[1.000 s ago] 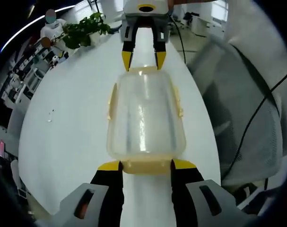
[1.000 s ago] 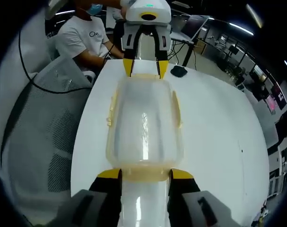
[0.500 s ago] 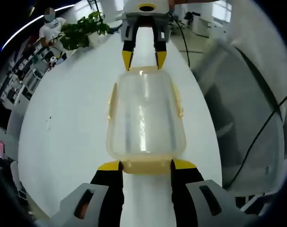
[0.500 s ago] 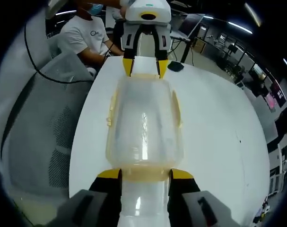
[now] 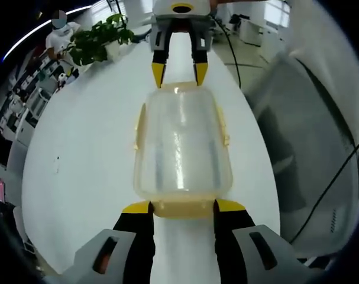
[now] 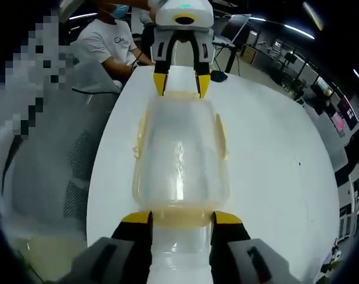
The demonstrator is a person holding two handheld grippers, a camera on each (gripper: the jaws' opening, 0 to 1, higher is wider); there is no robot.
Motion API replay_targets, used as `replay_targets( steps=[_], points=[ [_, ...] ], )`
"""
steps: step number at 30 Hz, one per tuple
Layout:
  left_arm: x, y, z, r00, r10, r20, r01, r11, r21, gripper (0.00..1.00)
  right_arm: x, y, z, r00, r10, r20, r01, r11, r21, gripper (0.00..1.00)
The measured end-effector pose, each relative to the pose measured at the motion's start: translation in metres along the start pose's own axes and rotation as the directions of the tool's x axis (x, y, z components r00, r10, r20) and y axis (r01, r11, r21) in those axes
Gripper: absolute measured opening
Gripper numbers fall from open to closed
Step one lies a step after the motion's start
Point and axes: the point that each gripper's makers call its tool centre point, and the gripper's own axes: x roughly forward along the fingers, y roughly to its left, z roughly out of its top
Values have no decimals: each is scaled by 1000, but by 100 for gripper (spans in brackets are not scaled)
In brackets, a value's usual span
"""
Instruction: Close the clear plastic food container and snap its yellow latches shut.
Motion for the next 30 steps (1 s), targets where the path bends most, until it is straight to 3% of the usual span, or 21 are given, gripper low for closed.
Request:
replay_targets(
  steps=[30],
  points=[
    [37, 2, 42, 1000, -23, -12, 23, 1000, 4, 36, -15, 0, -53, 1000, 23, -20, -23, 1000, 16, 36]
  ],
)
